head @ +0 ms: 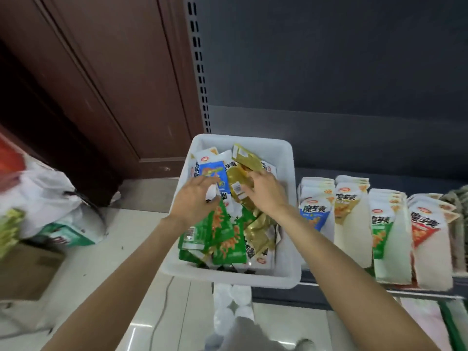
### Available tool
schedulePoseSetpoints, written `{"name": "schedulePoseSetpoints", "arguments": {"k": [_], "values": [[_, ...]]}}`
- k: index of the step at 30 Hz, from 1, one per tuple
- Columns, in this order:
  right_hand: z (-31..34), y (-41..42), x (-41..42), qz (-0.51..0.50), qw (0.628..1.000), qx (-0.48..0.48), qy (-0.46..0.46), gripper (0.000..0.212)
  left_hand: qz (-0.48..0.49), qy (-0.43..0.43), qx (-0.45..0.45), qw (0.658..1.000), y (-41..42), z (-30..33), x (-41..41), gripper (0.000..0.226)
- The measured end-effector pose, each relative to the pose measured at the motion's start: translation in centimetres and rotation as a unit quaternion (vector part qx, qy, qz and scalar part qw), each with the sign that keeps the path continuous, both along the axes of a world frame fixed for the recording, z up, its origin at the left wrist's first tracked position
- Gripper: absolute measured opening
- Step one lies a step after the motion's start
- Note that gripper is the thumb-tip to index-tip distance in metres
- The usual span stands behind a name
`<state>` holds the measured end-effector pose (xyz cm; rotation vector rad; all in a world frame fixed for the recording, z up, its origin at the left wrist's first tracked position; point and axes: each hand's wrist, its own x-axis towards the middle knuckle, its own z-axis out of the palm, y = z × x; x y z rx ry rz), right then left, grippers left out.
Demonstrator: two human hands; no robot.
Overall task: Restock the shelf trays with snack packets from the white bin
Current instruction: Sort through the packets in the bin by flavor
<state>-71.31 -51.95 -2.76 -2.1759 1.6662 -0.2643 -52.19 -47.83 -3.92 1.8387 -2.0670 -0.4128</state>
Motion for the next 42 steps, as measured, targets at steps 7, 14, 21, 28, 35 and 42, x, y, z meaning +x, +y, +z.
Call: {"name": "schedulePoseSetpoints", "arguments": {"k": [7, 14, 21, 28, 35, 42], "values": [[-1.0, -1.8, 2.8, -0.169, 0.973, 0.099, -0.118, 0.030, -0.042, -0.083, 0.090, 0.992, -2.0, -1.9, 0.1, 0.058], [1.0, 1.7, 1.9, -0.145, 0.966, -0.151, -0.148, 0.020, 0.086, 0.408, 0.176, 0.892, -1.8, 1.4, -1.4, 0.056], [2.5, 4.9, -1.3, 0.076, 0.976, -0.108, -0.174, 0.052, 0.069, 0.525, 0.083, 0.844, -1.4, 4.6, -4.0, 0.017], [7.5, 7.1, -10.4, -0.128, 0.914, -0.104, -0.371, 0.079, -0.194, 0.191, -0.010, 0.962, 0.9, 6.9, -9.4, 0.018], [8.5, 9.3, -17.3, -0.121, 0.917, -0.033, -0.379, 0.011, -0.237, 0.130, -0.019, 0.963, 1.9, 5.7, -17.8, 0.018], [7.2, 10.7, -21.2, -0.161, 0.916, -0.103, -0.351, 0.006, -0.201, 0.141, -0.077, 0.966, 2.3, 3.6, -23.4, 0.025]]}}
